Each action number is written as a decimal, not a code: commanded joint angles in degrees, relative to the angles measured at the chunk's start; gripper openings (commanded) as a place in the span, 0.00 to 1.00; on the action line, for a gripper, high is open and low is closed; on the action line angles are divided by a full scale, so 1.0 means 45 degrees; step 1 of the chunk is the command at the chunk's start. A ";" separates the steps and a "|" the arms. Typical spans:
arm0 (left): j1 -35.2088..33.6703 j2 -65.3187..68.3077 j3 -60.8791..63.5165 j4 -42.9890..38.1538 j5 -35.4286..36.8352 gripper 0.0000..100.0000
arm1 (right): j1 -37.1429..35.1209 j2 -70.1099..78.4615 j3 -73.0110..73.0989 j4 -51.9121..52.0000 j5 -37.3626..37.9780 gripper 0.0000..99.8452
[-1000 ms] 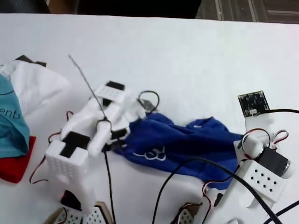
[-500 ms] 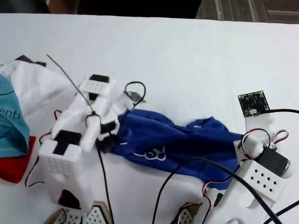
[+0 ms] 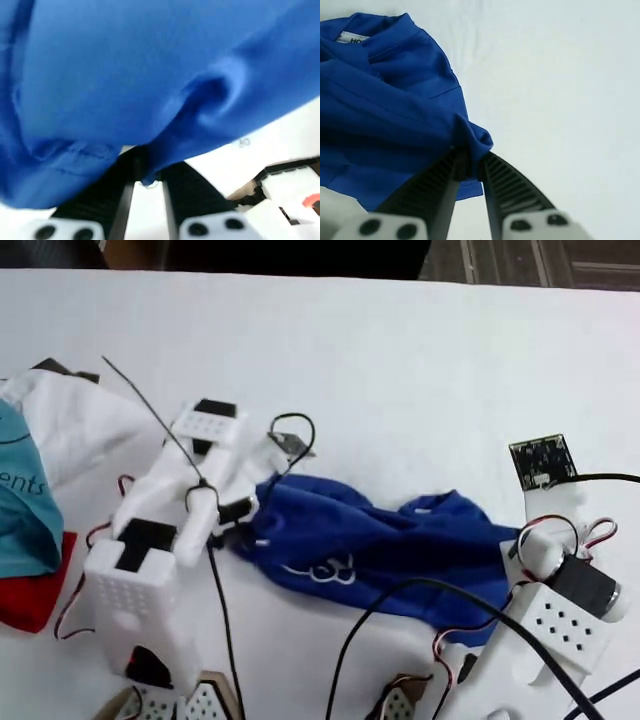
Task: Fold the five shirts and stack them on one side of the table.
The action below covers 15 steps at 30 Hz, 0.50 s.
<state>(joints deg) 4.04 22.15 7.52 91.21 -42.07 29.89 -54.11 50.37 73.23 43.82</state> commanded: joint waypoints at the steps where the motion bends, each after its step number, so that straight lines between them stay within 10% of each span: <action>1: -0.0059 -0.0684 -0.1534 0.0430 0.0176 0.03 | -0.0947 -0.0361 -0.0078 -0.0869 -0.0860 0.02; 15: -0.2149 -0.7170 -0.6222 0.2462 0.0313 0.02 | -0.3018 -0.0420 -0.6779 -0.3057 -0.2540 0.02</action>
<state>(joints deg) -4.04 -1.32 -17.98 101.05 -41.71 16.53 -54.11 28.22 60.75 32.84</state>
